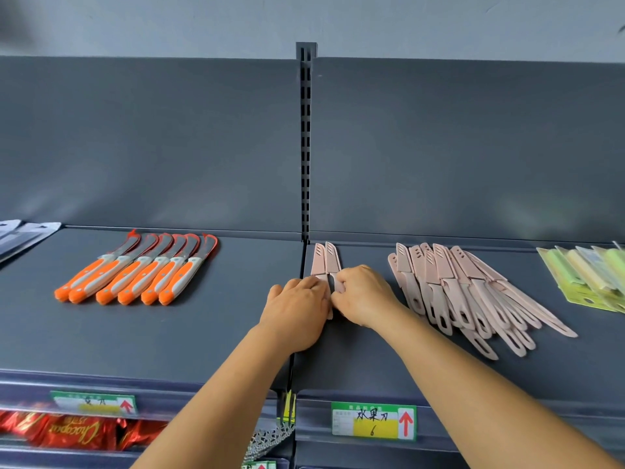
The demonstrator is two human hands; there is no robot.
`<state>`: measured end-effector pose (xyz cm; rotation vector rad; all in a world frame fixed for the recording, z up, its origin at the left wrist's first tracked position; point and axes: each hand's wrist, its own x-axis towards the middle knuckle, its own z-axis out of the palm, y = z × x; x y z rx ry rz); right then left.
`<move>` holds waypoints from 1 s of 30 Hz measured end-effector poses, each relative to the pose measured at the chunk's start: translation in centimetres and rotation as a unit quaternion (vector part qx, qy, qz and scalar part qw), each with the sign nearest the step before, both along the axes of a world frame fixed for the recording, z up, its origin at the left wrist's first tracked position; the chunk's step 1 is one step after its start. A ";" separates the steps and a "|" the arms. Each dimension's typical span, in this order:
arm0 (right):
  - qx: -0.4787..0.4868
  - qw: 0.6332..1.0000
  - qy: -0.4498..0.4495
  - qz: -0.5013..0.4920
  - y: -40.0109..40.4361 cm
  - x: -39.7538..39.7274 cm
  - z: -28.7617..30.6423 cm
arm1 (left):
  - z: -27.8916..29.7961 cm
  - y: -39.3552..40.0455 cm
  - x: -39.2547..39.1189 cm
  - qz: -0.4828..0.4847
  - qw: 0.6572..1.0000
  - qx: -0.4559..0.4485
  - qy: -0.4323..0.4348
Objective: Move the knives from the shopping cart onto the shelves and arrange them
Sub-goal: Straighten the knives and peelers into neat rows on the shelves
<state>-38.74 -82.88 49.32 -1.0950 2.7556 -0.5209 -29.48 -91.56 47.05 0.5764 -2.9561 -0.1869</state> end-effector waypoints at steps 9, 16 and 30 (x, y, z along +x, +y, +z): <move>-0.020 0.999 -0.026 0.013 0.4 0.3 0.2 | 0.2 -0.3 -0.4 -0.009 1.000 -0.010 -0.018; -0.009 1.000 0.004 -0.019 2.6 -0.4 0.6 | 0.7 0.8 -0.6 -0.069 0.997 0.010 0.035; 0.069 0.991 0.068 -0.090 9.9 -6.0 0.1 | 0.9 8.9 -6.2 -0.141 0.989 0.045 -0.008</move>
